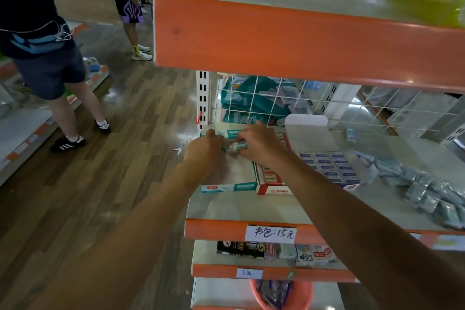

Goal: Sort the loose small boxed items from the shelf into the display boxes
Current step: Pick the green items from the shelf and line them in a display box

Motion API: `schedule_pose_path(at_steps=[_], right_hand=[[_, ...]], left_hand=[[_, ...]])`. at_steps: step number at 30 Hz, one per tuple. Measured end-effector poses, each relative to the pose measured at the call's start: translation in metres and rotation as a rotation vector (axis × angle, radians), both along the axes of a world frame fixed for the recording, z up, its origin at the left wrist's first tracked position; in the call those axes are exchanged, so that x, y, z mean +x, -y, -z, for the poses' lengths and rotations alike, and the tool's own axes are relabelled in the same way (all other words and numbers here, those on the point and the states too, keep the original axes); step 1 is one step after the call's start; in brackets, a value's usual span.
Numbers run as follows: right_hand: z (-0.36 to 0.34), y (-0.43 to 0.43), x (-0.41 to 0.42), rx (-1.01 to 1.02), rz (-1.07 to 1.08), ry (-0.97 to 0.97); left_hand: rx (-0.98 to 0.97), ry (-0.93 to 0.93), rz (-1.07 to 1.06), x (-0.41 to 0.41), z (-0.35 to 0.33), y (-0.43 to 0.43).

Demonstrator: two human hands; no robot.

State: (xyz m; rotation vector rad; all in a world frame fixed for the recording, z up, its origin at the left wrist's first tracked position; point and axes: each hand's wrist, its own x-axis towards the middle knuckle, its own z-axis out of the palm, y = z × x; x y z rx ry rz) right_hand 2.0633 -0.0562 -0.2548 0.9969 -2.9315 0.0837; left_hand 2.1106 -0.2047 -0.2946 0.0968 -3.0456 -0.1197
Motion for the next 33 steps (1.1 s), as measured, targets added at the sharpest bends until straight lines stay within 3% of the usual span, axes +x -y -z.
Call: schedule_pose_path(at_steps=[9,14,16,20,33], right_hand=[[0.004,0.012,-0.002,0.033,-0.027,-0.085],[0.004,0.013,-0.004,0.048,-0.067,-0.092],[0.002,0.013,-0.004,0.052,-0.089,-0.096],[0.005,0.015,-0.005,0.114,-0.127,-0.158],[0.005,0.011,-0.005,0.134,-0.076,-0.103]], left_hand=[[0.052,-0.055,0.014,0.003,0.006,0.005],[-0.047,-0.198,0.017,0.004,0.008,0.007],[-0.002,-0.241,-0.035,0.004,0.009,0.008],[0.243,-0.188,-0.064,0.005,0.011,0.009],[0.3,-0.125,0.075,0.004,-0.001,0.014]])
